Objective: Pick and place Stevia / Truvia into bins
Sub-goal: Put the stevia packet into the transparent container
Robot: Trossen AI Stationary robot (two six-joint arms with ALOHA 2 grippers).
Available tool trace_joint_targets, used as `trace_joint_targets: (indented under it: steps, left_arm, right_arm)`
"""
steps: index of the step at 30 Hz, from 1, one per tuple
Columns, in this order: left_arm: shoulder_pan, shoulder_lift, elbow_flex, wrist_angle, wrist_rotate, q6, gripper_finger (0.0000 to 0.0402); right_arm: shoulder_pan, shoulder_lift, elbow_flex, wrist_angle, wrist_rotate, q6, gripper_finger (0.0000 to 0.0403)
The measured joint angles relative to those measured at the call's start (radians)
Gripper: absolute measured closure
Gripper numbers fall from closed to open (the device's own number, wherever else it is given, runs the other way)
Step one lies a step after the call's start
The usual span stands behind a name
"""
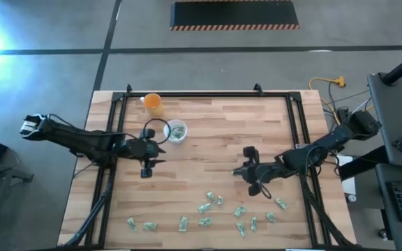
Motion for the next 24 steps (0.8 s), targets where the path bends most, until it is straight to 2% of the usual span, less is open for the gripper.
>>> trace_joint_targets:
  steps: [11,13,19,24]
  left_arm:
    - [-0.179,-0.057,-0.001,-0.003,-0.181,-0.017,0.0259]
    - [-0.201,-0.065,-0.001,-0.002,-0.216,-0.017,0.0259]
    - [-0.244,-0.087,-0.001,-0.003,-0.293,-0.010,0.0259]
    - [-0.260,-0.099,-0.001,-0.003,-0.302,-0.008,0.0259]
  right_arm:
    - [-0.153,0.051,-0.001,0.319,-0.004,-0.216,0.0390]
    - [-0.187,0.077,0.001,0.385,-0.035,-0.244,0.0390]
    - [-0.294,0.185,0.021,0.590,-0.216,-0.305,0.0390]
    - [-0.371,0.293,0.100,0.641,-0.290,-0.322,0.0390]
